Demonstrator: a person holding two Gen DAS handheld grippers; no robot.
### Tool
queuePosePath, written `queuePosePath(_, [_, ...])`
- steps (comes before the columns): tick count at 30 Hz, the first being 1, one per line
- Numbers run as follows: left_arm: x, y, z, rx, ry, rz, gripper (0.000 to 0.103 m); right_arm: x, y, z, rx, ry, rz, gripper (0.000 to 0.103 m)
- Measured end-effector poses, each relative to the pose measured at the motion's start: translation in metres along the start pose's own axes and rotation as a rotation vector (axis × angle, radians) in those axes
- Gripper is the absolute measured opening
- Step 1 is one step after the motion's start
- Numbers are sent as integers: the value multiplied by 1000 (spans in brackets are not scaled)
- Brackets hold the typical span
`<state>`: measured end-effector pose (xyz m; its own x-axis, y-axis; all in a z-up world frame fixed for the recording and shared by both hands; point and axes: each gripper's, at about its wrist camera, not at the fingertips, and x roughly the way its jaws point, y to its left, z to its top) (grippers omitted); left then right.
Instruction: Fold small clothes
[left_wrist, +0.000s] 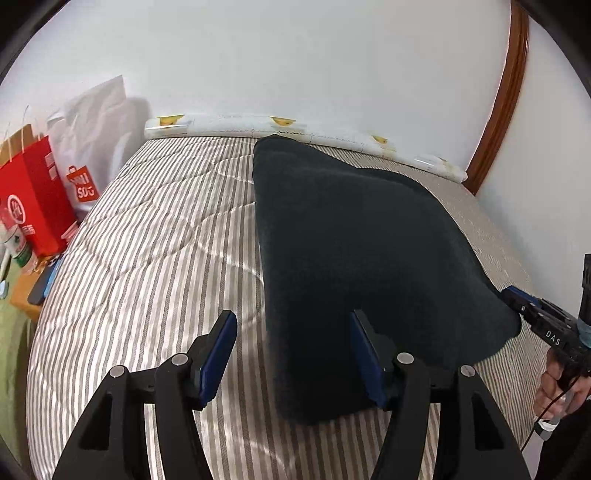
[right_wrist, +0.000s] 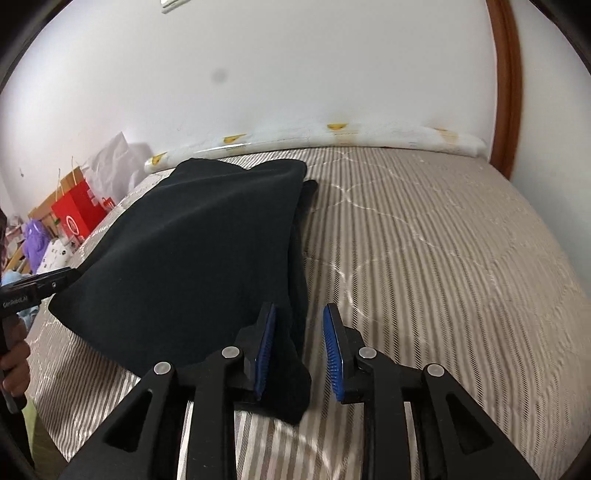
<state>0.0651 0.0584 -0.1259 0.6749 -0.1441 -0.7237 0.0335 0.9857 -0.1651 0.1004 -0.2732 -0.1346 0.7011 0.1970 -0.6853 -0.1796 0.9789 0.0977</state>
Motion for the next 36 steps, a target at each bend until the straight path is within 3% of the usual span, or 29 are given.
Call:
queuePosePath(7, [-34, -12, -10, -14, -11, -21, 60, -33, 4, 9, 54, 32, -17, 31])
queuePosePath(11, [-68, -24, -9, -1, -55, -8, 60, -64, 14, 19, 65, 4, -25, 45])
queuePosePath(15, [-104, -37, -10, 11, -105, 10, 71, -106, 23, 27, 72, -43, -20, 59])
queuePosePath(19, [-136, -47, -13, 14, -153, 28, 78, -139, 30, 26, 60, -69, -31, 65])
queuePosePath(21, [-146, -51, -14, 12, -148, 23, 82, -151, 32, 22, 56, -73, -43, 80])
queuePosePath(26, [-164, -63, -17, 33, -157, 36, 82, -174, 37, 12, -1, -109, -77, 97])
queuePosePath(36, [-170, -64, -23, 13, -168, 54, 82, -193, 45, 1, -7, -120, -94, 99])
